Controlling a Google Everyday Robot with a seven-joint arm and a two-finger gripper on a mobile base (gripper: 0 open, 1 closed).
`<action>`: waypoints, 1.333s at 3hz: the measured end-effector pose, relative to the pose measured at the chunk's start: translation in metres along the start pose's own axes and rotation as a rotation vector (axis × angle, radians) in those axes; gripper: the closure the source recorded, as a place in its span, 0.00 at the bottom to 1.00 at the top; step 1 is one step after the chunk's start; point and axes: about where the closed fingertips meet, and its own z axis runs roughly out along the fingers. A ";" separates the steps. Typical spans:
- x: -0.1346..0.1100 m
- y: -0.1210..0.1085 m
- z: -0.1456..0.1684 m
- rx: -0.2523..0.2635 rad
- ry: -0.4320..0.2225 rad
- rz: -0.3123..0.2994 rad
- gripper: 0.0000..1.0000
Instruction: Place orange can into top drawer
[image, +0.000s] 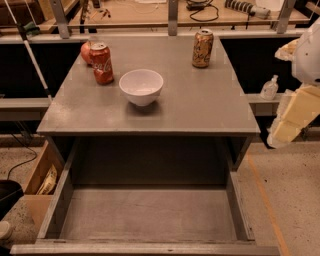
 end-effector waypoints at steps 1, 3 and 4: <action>0.008 -0.020 0.038 0.035 -0.095 0.127 0.00; -0.020 -0.132 0.102 0.181 -0.434 0.295 0.00; -0.044 -0.191 0.106 0.278 -0.629 0.344 0.00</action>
Offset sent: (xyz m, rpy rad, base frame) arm 0.2216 -0.0230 -0.0361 0.5370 -0.4595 -0.2382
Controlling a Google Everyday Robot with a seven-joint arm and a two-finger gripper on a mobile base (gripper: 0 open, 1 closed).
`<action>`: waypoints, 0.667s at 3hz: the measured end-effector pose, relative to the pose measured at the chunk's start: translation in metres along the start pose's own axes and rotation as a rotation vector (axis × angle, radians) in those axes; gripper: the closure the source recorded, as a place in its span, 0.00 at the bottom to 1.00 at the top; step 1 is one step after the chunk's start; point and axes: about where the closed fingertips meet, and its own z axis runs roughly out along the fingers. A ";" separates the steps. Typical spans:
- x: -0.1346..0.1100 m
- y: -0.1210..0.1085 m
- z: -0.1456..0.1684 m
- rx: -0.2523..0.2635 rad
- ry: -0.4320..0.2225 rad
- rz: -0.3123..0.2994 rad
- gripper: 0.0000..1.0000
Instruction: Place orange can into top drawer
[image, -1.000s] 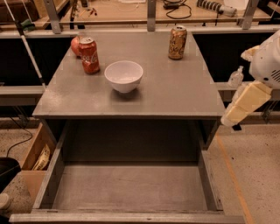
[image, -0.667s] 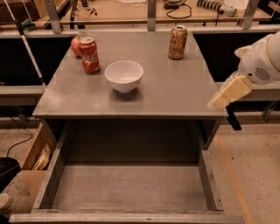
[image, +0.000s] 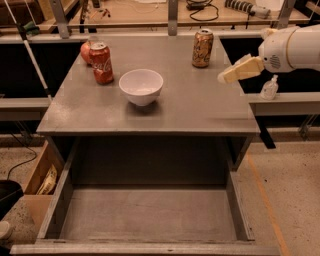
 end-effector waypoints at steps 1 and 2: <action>-0.021 -0.027 0.029 0.033 -0.156 0.039 0.00; -0.021 -0.027 0.029 0.033 -0.156 0.039 0.00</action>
Offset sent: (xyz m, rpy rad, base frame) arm 0.0356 0.0060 0.0118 0.1072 -0.0915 0.0040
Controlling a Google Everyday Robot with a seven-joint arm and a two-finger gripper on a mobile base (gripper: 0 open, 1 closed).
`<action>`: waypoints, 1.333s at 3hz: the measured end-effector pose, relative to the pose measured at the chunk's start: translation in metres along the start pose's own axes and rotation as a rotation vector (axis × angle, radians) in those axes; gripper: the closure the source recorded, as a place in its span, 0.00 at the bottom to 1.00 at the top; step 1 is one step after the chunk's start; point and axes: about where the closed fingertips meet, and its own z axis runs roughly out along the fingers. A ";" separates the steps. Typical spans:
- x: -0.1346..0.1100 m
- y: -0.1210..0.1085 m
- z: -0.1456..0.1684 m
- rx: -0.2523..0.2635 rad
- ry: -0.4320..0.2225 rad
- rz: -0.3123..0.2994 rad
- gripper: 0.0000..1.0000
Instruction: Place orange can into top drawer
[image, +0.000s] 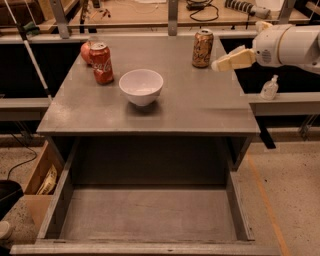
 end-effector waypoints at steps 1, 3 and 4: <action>0.001 -0.013 0.025 0.010 -0.065 0.065 0.00; 0.011 -0.059 0.103 0.035 -0.232 0.231 0.00; 0.013 -0.070 0.131 0.035 -0.267 0.253 0.00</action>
Offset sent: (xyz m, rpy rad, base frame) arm 0.1412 0.0008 -0.0255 0.4118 -0.0700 -0.0382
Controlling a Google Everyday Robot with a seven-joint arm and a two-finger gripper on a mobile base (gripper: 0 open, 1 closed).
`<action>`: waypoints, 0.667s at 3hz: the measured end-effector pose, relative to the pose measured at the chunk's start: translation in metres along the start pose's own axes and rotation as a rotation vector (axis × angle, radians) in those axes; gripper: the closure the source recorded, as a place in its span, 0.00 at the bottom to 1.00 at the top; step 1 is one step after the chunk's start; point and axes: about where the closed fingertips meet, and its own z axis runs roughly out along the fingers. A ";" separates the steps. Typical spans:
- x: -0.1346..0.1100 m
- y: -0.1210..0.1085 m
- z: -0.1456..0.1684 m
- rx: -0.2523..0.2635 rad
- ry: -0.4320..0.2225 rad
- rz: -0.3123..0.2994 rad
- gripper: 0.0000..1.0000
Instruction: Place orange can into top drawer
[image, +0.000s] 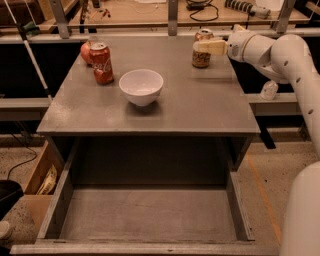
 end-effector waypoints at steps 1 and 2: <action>0.003 0.001 0.014 -0.035 -0.013 -0.006 0.00; 0.005 0.009 0.030 -0.089 -0.019 -0.004 0.00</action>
Offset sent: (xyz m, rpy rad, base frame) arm 0.0353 0.0292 -0.0054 0.0125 -0.0149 0.1471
